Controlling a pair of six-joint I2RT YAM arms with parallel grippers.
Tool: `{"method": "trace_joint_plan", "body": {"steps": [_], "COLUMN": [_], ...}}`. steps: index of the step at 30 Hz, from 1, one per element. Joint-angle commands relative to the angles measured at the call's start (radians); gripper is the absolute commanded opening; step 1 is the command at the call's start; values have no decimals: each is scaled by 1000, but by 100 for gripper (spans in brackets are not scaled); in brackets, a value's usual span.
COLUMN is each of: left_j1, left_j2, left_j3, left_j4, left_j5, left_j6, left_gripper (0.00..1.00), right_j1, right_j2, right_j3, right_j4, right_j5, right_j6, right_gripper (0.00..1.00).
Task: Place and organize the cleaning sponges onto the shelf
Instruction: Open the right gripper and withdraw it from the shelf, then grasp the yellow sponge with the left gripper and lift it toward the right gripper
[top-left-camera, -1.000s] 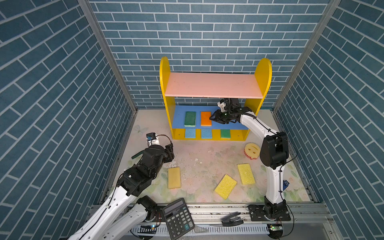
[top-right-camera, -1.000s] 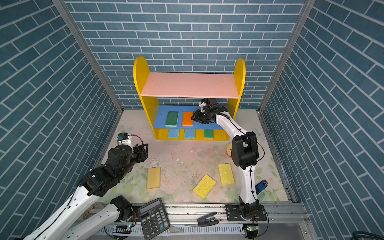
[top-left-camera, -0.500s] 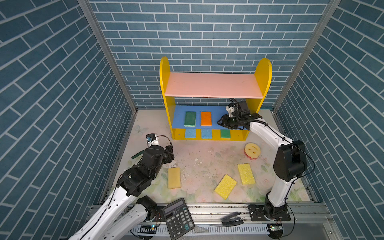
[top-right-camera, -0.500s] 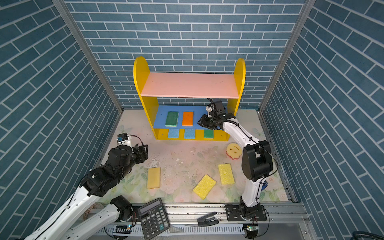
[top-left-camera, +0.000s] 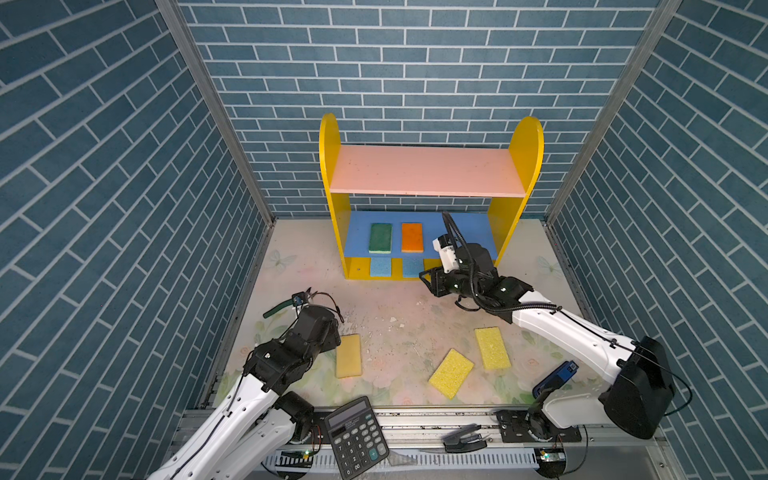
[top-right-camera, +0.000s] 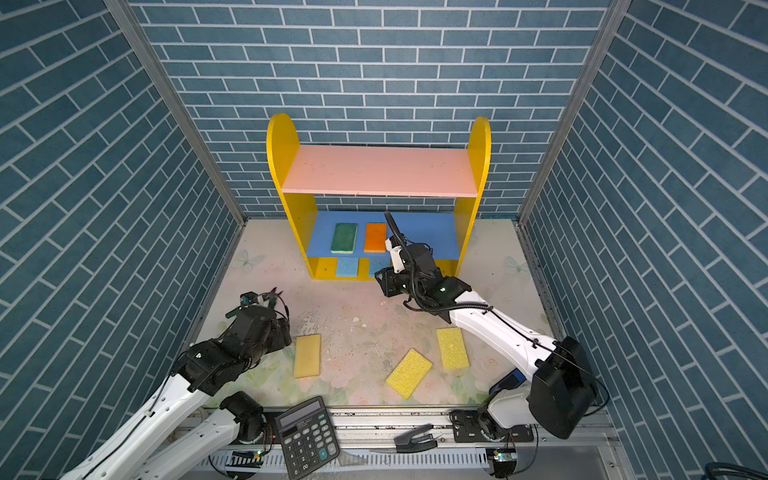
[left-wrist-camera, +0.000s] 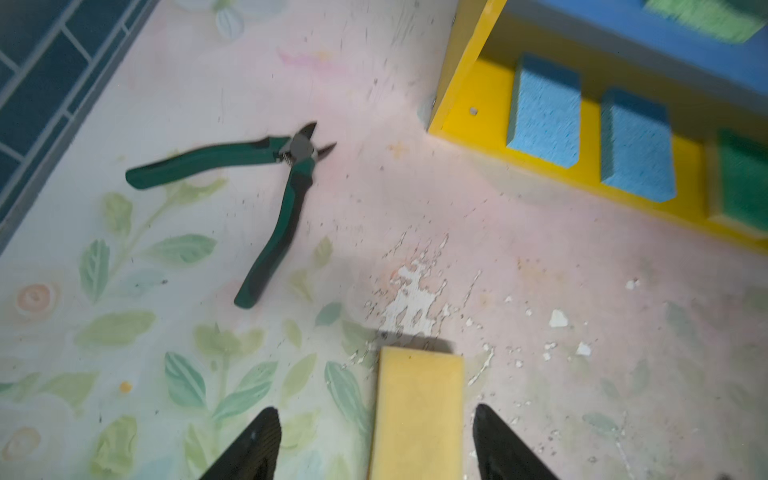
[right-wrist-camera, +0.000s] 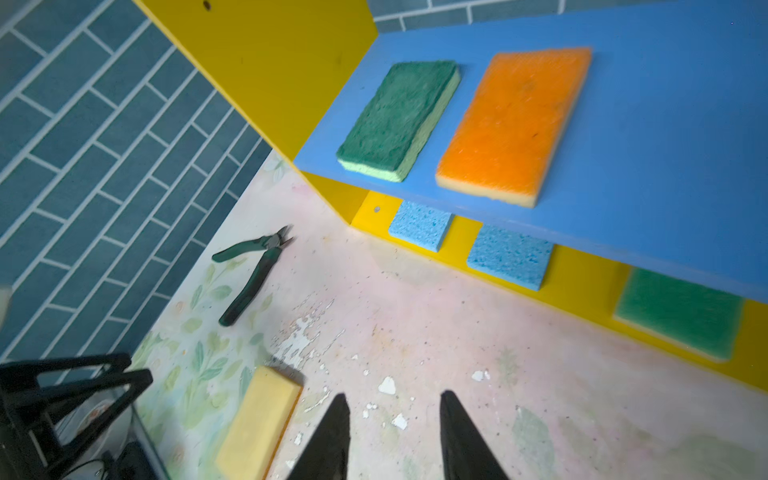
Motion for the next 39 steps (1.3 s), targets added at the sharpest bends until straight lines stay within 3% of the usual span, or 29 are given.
{"method": "trace_joint_plan", "body": {"steps": [1,9,19,26,30,39], "left_j1": [7,5,6,6,6,7], "left_j2": [-27,-77,11,93,127,215], "left_j3": [-60,-224,-304,-360,-372,-347], "left_j4": [-74,57,240,376,454,590], "left_j5": [59,142,193,231,257,287], "left_j6": [-64,-124,-122,-140,-141,-155], "left_gripper": [76,76,71,68,61,33], "right_j1": [-15,-15,-17,-21,-22,-28], "right_j2": [-44,-27,-21,26,50,89], "right_j3": [-82,-93,-95,-53,-38,1], "right_j4": [118,79,56,18,17,-3], "right_j5": [112,219,299,281,258,237], "right_j6": [-10,49,71,77,82,85], "right_gripper": [37,37,39,39,39,39]}}
